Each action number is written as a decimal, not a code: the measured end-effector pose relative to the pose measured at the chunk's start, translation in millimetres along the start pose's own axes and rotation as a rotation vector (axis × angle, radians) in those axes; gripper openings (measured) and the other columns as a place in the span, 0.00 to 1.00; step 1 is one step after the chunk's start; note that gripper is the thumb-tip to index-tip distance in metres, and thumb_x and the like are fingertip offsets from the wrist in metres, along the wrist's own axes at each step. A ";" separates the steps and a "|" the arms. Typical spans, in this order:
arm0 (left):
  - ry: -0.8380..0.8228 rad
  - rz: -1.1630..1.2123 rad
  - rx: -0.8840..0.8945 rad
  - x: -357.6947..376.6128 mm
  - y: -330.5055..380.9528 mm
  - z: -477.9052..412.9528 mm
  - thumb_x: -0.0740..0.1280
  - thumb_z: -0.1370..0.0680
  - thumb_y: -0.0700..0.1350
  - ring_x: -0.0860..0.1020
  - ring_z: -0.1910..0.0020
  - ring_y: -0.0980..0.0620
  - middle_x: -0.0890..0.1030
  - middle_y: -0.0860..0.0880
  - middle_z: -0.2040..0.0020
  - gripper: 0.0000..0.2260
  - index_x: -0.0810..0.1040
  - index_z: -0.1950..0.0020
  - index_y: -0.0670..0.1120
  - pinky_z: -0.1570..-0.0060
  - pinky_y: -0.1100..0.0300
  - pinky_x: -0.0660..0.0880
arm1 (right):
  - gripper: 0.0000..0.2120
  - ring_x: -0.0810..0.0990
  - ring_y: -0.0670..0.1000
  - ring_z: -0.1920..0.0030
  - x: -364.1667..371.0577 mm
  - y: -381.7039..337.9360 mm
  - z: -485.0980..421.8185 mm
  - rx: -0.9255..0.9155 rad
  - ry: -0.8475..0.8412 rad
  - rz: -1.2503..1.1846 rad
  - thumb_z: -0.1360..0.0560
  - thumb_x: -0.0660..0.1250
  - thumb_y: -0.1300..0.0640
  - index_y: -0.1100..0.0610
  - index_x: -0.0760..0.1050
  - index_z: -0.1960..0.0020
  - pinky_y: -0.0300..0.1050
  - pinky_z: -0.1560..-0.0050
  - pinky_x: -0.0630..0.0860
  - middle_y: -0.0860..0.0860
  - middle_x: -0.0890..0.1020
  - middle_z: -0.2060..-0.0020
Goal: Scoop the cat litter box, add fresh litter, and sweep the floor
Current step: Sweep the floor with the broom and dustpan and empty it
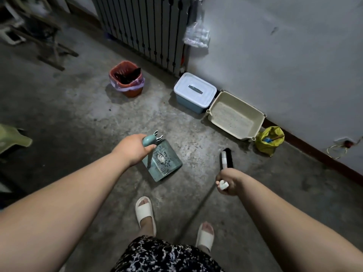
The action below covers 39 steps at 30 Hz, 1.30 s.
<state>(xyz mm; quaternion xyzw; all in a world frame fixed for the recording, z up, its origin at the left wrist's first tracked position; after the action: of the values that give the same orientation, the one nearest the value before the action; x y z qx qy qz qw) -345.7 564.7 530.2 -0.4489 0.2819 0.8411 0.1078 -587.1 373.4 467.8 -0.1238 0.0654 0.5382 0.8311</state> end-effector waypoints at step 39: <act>-0.160 0.013 0.006 -64.2 -100.0 -105.2 0.65 0.24 0.57 0.77 0.50 0.42 0.80 0.40 0.47 0.20 0.76 0.42 0.43 0.57 0.60 0.66 | 0.11 0.68 0.50 0.80 140.0 -135.8 44.9 -0.144 -0.103 0.037 0.28 0.59 0.73 0.64 0.67 0.66 0.34 0.79 0.66 0.56 0.69 0.77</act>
<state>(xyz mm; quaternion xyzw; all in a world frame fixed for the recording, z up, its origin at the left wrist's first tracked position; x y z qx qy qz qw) -192.4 591.0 498.8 -0.3783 0.2777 0.8740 0.1259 -406.9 455.8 495.4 -0.1543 -0.0138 0.5623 0.8123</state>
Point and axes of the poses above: each hand's wrist, its own z-axis away from the middle knuckle, its own x-axis out of the palm, y = z × x, the point moved 4 cm from there along -z, towards the middle knuckle
